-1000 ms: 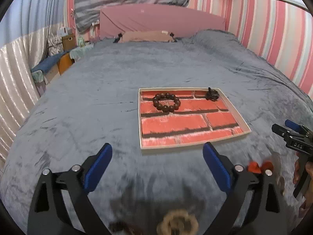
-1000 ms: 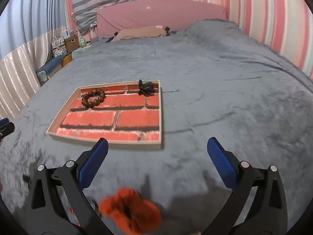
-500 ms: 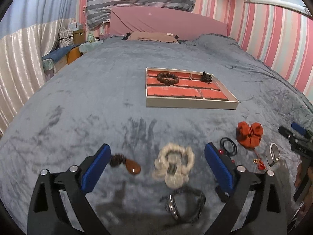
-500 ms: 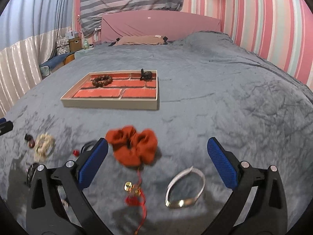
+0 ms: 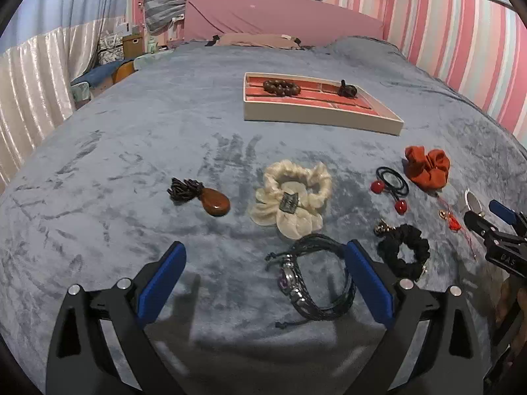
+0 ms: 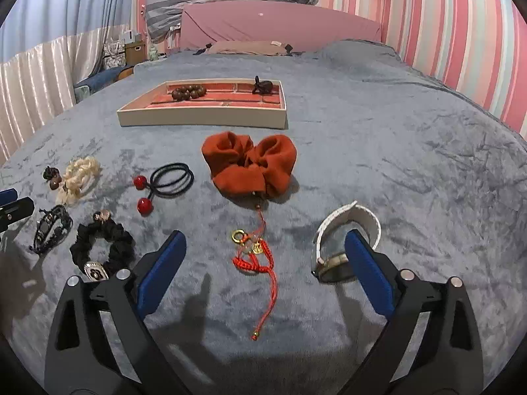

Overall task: Organize jewelry
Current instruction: 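Withdraw both tools from the tray back toward the jewelry, then grasp the black leather bracelet with the left tool while the right tool grasps the red tassel charm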

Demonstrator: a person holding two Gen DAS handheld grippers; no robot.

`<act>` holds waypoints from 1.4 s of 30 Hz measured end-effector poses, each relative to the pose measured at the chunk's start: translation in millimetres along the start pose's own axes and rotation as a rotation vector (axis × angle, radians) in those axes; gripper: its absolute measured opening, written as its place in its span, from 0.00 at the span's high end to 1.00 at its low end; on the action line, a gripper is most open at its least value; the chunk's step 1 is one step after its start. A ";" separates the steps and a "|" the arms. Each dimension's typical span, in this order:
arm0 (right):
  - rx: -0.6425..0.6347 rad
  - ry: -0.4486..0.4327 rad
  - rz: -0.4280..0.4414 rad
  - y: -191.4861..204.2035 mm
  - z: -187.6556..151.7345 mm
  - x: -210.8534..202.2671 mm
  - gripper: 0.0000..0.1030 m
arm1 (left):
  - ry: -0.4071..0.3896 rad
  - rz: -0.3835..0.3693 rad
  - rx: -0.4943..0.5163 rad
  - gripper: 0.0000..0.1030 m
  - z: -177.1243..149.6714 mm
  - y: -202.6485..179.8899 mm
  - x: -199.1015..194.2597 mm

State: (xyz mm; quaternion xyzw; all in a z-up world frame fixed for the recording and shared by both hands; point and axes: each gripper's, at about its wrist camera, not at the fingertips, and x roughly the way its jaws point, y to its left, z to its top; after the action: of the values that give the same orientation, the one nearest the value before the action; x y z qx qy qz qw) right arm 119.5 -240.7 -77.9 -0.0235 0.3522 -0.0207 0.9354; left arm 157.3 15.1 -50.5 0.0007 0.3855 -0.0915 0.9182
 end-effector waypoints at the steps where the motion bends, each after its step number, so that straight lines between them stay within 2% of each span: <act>1: -0.001 0.001 0.001 -0.3 -0.7 1.0 0.09 | 0.001 0.002 0.011 0.08 -1.4 -1.8 1.1; 8: -0.017 0.036 0.013 4.2 -5.3 13.6 0.20 | 0.005 -0.006 0.051 0.08 -6.6 -9.6 7.5; 13: -0.007 0.067 0.029 2.2 -7.3 23.0 0.26 | 0.016 -0.024 0.037 0.10 -8.5 -7.6 13.2; 16: 0.014 0.094 0.035 -1.6 -8.1 29.8 0.33 | 0.041 -0.042 0.019 0.22 -8.6 -4.2 19.2; 18: 0.028 0.113 0.043 -4.0 -8.4 34.5 0.36 | 0.069 -0.051 0.009 0.33 -9.8 -2.3 25.4; 25: 0.022 0.134 0.036 -2.5 -7.0 41.8 0.44 | 0.088 -0.050 0.006 0.38 -12.0 -2.7 31.4; 31: 0.014 0.147 0.044 0.4 -5.2 46.9 0.56 | 0.090 -0.053 0.011 0.45 -12.5 -4.0 33.1; 33: 0.002 0.149 0.051 3.3 -4.9 47.7 0.61 | 0.091 -0.060 0.021 0.58 -12.9 -5.9 33.0; 35: -0.007 0.149 0.057 5.0 -4.6 47.9 0.66 | 0.090 -0.061 0.035 0.63 -13.2 -8.4 32.7; 36: -0.009 0.150 0.062 5.7 -4.6 48.0 0.67 | 0.092 -0.073 0.040 0.72 -13.4 -9.5 33.1; 37: -0.009 0.149 0.067 5.6 -5.0 47.9 0.69 | 0.097 -0.084 0.046 0.76 -13.8 -10.6 33.9; 42: -0.010 0.146 0.080 6.5 -5.6 46.7 0.76 | 0.090 -0.094 0.048 0.81 -14.4 -10.4 32.1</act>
State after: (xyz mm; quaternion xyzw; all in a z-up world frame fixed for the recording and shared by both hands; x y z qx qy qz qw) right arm 151.0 -237.0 -113.2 -0.0126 0.4200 0.0170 0.9073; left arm 167.4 0.6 -82.6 0.0087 0.4235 -0.1436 0.8944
